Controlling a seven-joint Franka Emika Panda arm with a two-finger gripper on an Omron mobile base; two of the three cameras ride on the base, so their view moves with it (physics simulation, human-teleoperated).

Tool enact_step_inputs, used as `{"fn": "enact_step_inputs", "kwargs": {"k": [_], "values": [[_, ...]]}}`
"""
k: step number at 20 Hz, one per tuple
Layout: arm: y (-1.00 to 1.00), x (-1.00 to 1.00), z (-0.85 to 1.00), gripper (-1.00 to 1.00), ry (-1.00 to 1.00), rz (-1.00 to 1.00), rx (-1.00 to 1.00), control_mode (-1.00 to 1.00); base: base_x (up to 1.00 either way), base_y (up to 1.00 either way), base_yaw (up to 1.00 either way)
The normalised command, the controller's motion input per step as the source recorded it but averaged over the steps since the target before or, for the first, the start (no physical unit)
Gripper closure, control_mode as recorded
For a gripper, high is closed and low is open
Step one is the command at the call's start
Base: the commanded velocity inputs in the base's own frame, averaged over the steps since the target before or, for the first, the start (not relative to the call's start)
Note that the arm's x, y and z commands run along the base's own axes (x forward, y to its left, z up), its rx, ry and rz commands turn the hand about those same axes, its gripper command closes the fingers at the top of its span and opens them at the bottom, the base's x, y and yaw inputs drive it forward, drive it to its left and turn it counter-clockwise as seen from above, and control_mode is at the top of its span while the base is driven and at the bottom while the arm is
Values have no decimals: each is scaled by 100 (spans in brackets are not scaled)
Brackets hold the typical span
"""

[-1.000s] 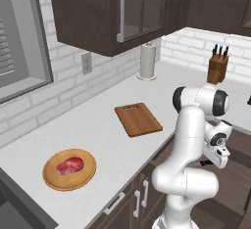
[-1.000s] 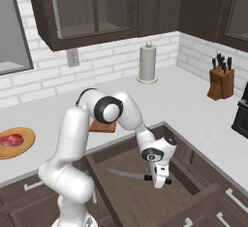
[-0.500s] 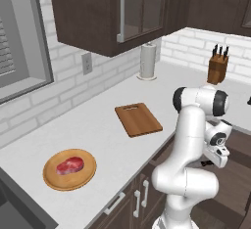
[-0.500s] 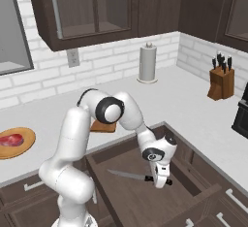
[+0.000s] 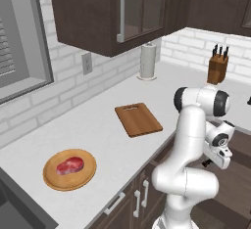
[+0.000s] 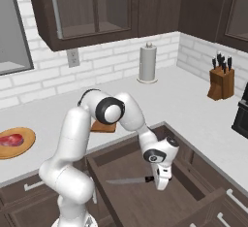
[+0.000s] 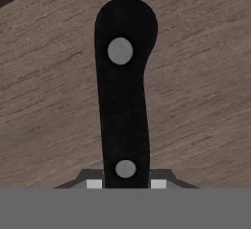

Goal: Pick up the knife from the drawer and place it on the cutting board. Then place the meat from the plate to the cutting board.

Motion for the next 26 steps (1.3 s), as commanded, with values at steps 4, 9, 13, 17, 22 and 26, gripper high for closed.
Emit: {"fn": "enact_step_inputs", "kwargs": {"k": [4,9,13,17,22,26], "values": [[0,-4,0,100,0,-7,0,-100,0,0,0],[0,-25,46,100,0,-17,0,-100,0,0,0],[0,-35,81,100,0,-23,0,-100,0,0,0],[-1,-57,76,100,0,-24,0,-100,0,0,0],[-3,-71,72,100,-1,-20,0,-100,0,0,0],[-4,-66,89,100,-1,-21,0,-100,0,0,0]]}}
